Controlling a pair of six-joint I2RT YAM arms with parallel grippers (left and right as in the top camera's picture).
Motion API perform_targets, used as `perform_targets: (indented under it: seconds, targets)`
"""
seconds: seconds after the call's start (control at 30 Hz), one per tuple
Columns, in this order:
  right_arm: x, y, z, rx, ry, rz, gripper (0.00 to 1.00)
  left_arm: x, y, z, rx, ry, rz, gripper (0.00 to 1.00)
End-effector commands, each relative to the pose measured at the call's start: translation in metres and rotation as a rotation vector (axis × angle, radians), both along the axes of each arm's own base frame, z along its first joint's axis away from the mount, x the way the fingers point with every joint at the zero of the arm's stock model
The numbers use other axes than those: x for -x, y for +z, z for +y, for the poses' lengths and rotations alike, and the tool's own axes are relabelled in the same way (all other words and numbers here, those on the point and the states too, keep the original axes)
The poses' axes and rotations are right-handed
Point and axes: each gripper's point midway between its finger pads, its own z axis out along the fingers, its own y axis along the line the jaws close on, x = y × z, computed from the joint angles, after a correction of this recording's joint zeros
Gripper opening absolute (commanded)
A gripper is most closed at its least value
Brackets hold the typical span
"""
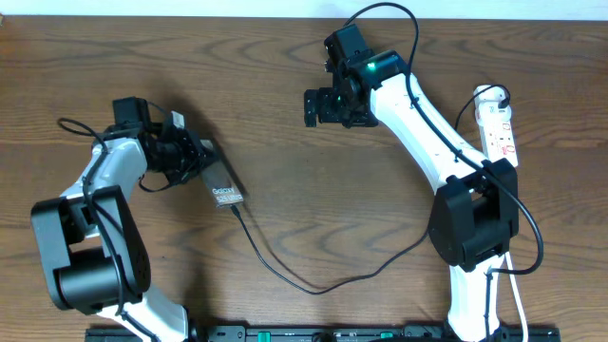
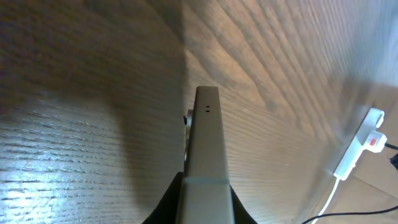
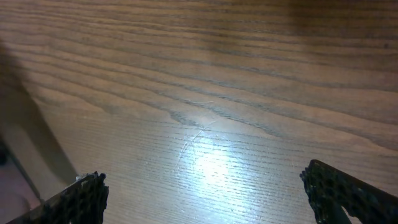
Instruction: Plug charger to phone and switch on socket
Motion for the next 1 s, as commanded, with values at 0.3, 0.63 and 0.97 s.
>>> perform_targets:
  seconds: [0.3, 0.63, 0.97]
  targets:
    - [-0.002, 0.008, 0.004, -0.001, -0.009, -0.021, 0.99, 0.006, -0.008, 0.0, -0.009, -0.014, 0.032, 0.07]
    - [-0.002, 0.008, 0.004, -0.001, -0.009, -0.021, 0.99, 0.01, -0.023, 0.001, -0.012, -0.015, 0.073, 0.07]
    - [-0.002, 0.008, 0.004, -0.001, -0.009, -0.021, 0.99, 0.018, -0.035, 0.01, -0.078, -0.003, 0.115, 0.07]
